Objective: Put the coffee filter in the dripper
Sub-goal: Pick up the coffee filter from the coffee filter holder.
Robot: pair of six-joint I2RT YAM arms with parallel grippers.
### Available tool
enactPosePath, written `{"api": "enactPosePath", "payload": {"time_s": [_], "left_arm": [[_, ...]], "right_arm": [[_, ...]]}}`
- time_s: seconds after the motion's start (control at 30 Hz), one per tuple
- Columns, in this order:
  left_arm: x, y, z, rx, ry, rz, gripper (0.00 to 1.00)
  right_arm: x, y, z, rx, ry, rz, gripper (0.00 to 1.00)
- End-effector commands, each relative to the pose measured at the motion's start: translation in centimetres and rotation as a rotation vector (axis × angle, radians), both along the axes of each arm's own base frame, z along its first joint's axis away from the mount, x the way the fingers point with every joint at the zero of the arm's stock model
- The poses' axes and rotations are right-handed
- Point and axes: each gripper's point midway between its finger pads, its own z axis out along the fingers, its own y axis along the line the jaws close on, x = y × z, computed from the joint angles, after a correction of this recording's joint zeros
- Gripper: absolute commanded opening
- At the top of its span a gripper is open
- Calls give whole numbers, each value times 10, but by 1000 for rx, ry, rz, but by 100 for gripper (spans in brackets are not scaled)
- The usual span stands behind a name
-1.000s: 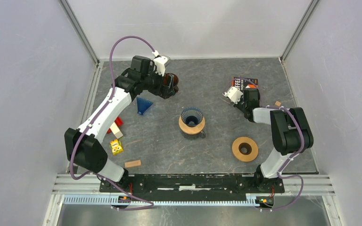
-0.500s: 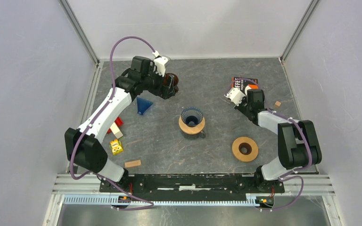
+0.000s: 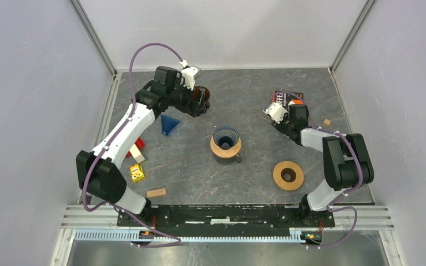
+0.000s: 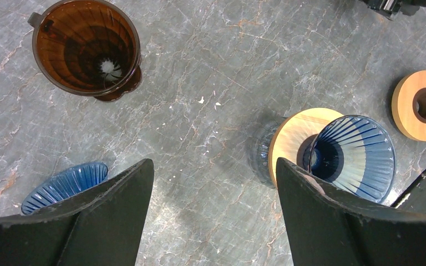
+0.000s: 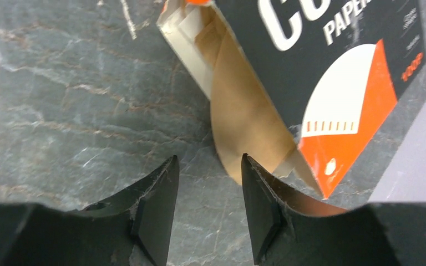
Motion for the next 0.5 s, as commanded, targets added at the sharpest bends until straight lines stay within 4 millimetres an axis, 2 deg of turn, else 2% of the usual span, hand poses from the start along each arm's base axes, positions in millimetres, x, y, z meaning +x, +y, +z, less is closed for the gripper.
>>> {"api": "enactPosePath", "payload": {"time_s": [0.0, 0.27, 0.47], "left_arm": [[1, -7, 13, -49, -25, -6, 87], [3, -8, 9, -48, -14, -7, 87], [3, -8, 9, -48, -14, -4, 87]], "right_arm": [[18, -6, 4, -17, -51, -29, 53], [16, -11, 6, -49, -92, -36, 53], [22, -12, -6, -58, -63, -38, 49]]}}
